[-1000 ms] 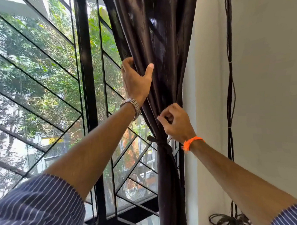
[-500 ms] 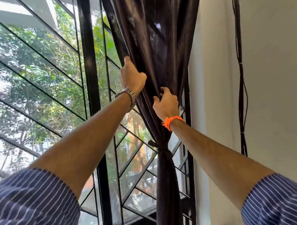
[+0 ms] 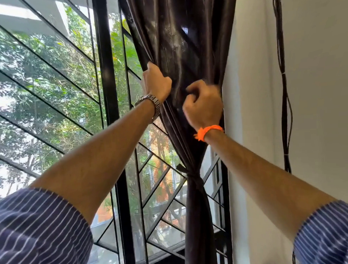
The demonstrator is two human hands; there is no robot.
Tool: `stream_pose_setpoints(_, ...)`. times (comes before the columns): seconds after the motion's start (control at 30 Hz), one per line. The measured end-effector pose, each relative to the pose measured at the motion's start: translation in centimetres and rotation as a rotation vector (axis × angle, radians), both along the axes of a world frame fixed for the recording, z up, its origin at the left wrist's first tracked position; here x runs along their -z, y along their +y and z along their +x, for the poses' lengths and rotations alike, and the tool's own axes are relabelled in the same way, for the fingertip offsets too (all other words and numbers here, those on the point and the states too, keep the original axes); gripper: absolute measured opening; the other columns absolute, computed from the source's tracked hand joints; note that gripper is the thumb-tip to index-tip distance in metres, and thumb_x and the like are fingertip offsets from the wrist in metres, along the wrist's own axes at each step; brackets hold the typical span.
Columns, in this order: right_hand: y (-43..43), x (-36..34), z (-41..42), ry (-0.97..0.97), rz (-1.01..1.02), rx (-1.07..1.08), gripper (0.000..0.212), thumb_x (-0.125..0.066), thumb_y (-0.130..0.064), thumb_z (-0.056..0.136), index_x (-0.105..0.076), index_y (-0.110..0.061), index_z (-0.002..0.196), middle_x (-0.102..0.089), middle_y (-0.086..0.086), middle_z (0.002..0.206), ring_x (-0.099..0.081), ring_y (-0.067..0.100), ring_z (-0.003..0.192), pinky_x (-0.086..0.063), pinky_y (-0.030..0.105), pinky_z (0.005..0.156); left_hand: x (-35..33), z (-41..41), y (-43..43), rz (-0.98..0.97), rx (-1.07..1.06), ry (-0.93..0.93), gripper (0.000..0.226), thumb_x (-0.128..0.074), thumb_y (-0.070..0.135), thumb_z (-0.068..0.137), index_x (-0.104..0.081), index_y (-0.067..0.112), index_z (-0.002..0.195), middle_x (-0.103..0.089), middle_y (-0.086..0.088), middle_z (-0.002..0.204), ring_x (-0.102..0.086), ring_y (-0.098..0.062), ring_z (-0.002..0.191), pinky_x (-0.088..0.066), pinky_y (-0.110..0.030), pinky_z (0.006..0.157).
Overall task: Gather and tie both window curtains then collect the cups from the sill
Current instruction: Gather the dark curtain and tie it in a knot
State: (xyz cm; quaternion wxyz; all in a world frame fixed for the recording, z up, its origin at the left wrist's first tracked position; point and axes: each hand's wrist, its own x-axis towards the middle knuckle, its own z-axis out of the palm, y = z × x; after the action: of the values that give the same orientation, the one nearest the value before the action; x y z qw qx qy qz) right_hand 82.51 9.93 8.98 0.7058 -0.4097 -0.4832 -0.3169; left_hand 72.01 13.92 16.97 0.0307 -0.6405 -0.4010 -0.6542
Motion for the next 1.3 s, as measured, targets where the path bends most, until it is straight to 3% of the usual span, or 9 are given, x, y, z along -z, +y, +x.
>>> stream_pose_setpoints(0.27,2.1,-4.5,4.8,0.385,-0.292,-0.221,0.091,-0.088,-0.038,0.056,-0.043,-0.008,0.129,-0.054,0.008,0.128,-0.052,0.026,0.119,-0.042,0.036,0.105,-0.1,-0.7,-0.3,0.030,0.001,0.028,0.028,-0.061,0.000,0.075,-0.049,0.004,0.100,-0.045,0.003,0.073,-0.049,-0.018,0.069,-0.053,-0.039,0.067)
stream_pose_setpoints(0.43,2.7,-3.6,5.2,0.282,-0.368,-0.081,0.071,-0.082,-0.047,0.063,-0.065,-0.009,0.119,-0.062,0.008,0.116,-0.060,0.025,0.108,-0.050,0.034,0.097,-0.1,-0.5,-0.3,0.024,0.042,0.020,0.030,-0.060,-0.001,0.076,-0.050,0.003,0.103,-0.052,-0.002,0.083,-0.055,-0.022,0.078,-0.056,-0.043,0.076)
stream_pose_setpoints(0.6,2.3,-3.4,3.9,0.253,-0.293,-0.214,0.026,-0.076,-0.031,0.073,-0.073,-0.016,0.094,-0.072,-0.004,0.082,-0.065,0.008,0.068,-0.056,0.023,0.076,-0.4,-0.6,-0.2,0.000,0.052,-0.010,0.030,-0.062,0.002,0.076,-0.051,0.005,0.104,-0.052,-0.002,0.086,-0.056,-0.023,0.082,-0.055,-0.039,0.076)
stream_pose_setpoints(0.67,1.8,-3.3,2.7,0.226,-0.279,-0.250,0.020,-0.072,-0.026,0.075,-0.072,-0.018,0.093,-0.072,-0.006,0.081,-0.066,0.007,0.069,-0.056,0.022,0.076,-0.3,-0.4,-0.5,-0.004,0.071,-0.006,0.029,-0.059,0.001,0.077,-0.053,0.004,0.104,-0.057,-0.005,0.089,-0.058,-0.024,0.083,-0.055,-0.040,0.076)
stream_pose_setpoints(0.8,1.6,-2.7,-0.2,0.052,-0.379,-0.308,0.024,-0.055,-0.005,0.082,-0.059,-0.013,0.105,-0.068,0.010,0.098,-0.066,0.025,0.088,-0.054,0.028,0.077,-0.2,0.8,-1.1,-0.099,0.123,-0.032,0.027,-0.048,0.015,0.093,-0.055,0.005,0.117,-0.063,-0.013,0.114,-0.059,-0.030,0.105,-0.049,-0.043,0.091)
stream_pose_setpoints(0.97,1.8,-1.6,-2.9,-0.083,-0.488,-0.386,0.045,-0.052,-0.004,0.088,-0.043,-0.003,0.132,-0.066,0.024,0.106,-0.064,0.040,0.095,-0.054,0.046,0.082,-0.1,2.0,-0.8,-0.269,0.319,-0.033,0.070,-0.051,0.067,0.083,-0.062,0.011,0.123,-0.065,-0.011,0.120,-0.061,-0.029,0.109,-0.049,-0.040,0.096)
stream_pose_setpoints(1.1,1.4,-0.6,-2.3,-0.103,-0.560,-0.462,0.049,-0.047,0.001,0.084,-0.046,-0.003,0.134,-0.068,0.016,0.103,-0.065,0.026,0.083,-0.054,0.029,0.067,0.8,2.1,-0.3,-0.244,0.220,0.010,0.049,-0.073,0.043,0.077,-0.063,0.005,0.106,-0.066,-0.010,0.104,-0.064,-0.028,0.098,-0.054,-0.036,0.083)
stream_pose_setpoints(1.2,0.7,-0.2,-0.7,-0.206,-0.500,-0.432,0.028,-0.047,-0.010,0.076,-0.066,-0.012,0.097,-0.068,0.005,0.073,-0.056,0.017,0.059,-0.047,0.033,0.053,1.4,1.9,-0.4,-0.177,0.124,0.030,0.008,-0.058,0.013,0.081,-0.055,0.006,0.085,-0.059,-0.009,0.089,-0.062,-0.033,0.094,-0.050,-0.036,0.076)
stream_pose_setpoints(1.3,0.4,-0.6,1.5,-0.015,-0.261,-0.337,0.024,-0.052,-0.016,0.073,-0.072,-0.021,0.085,-0.066,-0.009,0.059,-0.058,0.003,0.052,-0.049,0.021,0.053,2.0,1.8,0.1,-0.134,0.041,0.083,0.014,-0.050,0.006,0.083,-0.056,0.002,0.095,-0.062,-0.016,0.101,-0.058,-0.032,0.086,-0.041,-0.034,0.068)
